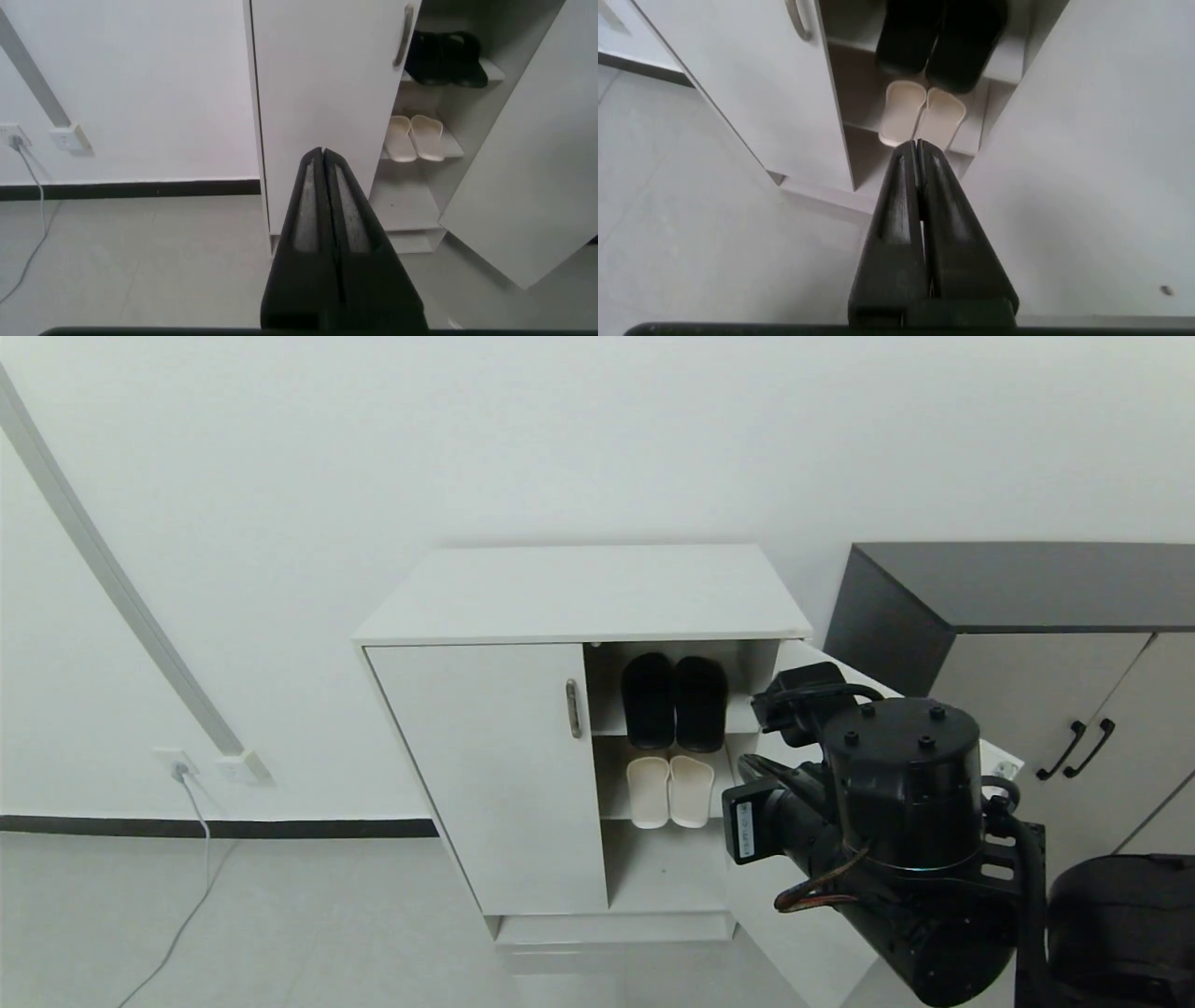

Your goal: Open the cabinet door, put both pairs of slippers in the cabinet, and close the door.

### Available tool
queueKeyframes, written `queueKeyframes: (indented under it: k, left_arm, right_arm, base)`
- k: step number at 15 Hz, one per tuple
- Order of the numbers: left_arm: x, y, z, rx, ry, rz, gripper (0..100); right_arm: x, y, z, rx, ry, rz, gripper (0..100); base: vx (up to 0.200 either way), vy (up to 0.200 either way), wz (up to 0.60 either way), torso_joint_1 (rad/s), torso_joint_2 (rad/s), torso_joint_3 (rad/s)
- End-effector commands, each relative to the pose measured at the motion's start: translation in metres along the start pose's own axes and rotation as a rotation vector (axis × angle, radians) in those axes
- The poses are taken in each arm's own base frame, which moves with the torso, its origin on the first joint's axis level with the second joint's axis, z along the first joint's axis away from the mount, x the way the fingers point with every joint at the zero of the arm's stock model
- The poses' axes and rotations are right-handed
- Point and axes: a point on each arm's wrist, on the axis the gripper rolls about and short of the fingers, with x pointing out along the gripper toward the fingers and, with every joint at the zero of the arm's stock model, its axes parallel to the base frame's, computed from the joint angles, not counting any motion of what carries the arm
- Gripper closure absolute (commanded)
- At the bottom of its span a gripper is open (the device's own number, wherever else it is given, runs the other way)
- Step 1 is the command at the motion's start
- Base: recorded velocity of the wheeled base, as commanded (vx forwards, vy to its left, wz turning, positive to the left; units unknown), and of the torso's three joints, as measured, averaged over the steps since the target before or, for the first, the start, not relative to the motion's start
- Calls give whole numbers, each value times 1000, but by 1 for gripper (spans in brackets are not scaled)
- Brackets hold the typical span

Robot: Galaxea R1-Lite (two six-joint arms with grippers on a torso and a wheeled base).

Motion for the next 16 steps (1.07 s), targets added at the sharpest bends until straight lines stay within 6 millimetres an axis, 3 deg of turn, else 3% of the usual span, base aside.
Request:
queueKeyframes:
  k: [1,8,16]
  left_arm:
    - [0,0,0,0,1,0,100]
    - [0,0,0,0,1,0,100]
    - [0,0,0,1,1,0,100]
  right_arm:
    - [0,0,-1,-6,2,0,100]
    - [1,-2,-1,-11,2,-6,100]
    - [1,-2,-1,-11,1,-9,100]
  base:
    - [0,0,0,242,-535,-320]
    - [0,0,0,253,-576,-323]
    - [0,0,0,19,-45,-23]
